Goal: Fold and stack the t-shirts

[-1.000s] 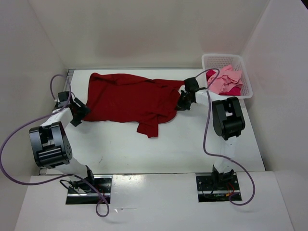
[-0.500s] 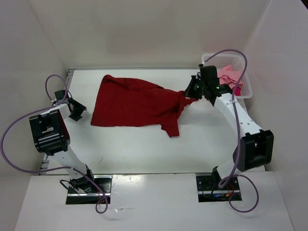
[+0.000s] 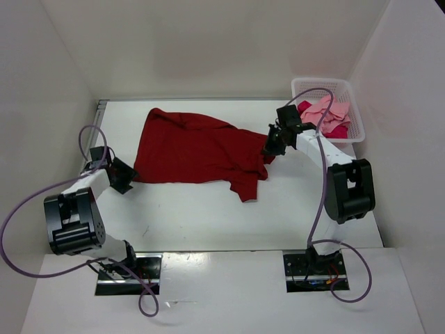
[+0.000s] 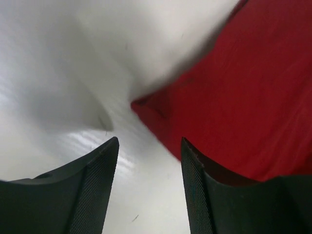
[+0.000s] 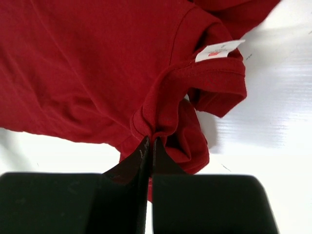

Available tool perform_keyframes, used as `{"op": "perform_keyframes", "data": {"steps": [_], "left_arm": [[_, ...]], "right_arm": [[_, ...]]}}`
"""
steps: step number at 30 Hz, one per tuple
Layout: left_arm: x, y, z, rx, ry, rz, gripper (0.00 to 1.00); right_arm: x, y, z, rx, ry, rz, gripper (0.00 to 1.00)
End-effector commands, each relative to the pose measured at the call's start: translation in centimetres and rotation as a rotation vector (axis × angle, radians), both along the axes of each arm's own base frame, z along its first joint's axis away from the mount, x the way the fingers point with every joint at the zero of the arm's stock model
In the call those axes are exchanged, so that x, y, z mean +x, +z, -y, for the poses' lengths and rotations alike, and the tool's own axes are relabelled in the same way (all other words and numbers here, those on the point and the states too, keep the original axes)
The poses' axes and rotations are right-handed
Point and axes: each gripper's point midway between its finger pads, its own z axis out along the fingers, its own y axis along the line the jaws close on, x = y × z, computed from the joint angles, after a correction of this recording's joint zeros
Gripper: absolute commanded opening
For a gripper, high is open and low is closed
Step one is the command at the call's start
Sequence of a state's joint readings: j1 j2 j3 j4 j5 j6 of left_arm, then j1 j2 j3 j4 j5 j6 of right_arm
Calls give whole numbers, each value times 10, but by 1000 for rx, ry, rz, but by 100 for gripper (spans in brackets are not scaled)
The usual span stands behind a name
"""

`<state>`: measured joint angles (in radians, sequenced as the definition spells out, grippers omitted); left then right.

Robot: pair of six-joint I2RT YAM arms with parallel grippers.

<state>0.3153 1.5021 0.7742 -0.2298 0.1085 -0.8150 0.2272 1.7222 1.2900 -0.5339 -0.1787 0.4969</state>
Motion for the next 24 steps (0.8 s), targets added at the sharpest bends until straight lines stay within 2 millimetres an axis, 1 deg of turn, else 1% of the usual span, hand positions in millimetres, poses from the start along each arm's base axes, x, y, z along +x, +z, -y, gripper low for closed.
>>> {"op": "perform_keyframes", "data": {"steps": [1,2,3,4,5,6,7,8,9,11,13,14,16,19,22,24], "left_arm": [[-17,-5,13,-56,37,-7,62],[-12,-2,16,-84,47,15,62],[-7,-4,21,-99,39,24,62],[-8,-8,23,-117,42,12,60],[-3,-7,25,-117,33,13,58],[-1,-8,24,-124,42,8,56],[-1,-14,24,-134,53,-4,54],[1,-13,24,-132,53,5,52],[5,-15,21,-132,78,10,52],[5,-22,19,-130,93,-7,50],[5,-29,20,-147,114,-25,44],[8,-29,19,-146,114,-22,41],[8,-30,14,-122,129,-27,34],[8,-29,9,-99,141,-22,32],[11,-26,7,-83,138,-15,23],[19,-19,4,-73,130,8,17]], "right_arm": [[24,17,-5,30,10,76,2],[26,14,-6,30,11,76,2],[26,14,-7,37,16,75,2],[26,14,-7,32,23,77,2],[26,14,-7,32,23,77,2],[26,14,-7,32,23,77,2],[26,14,-7,27,30,80,2],[23,10,-6,25,30,72,2],[21,7,-6,23,30,62,2],[20,9,-7,32,36,70,2],[17,9,-6,32,36,68,2],[16,5,-6,32,36,65,2],[13,5,-6,36,29,61,2],[12,3,-6,36,29,61,3],[13,3,-6,41,21,58,3],[13,3,-6,41,21,58,3]]}}
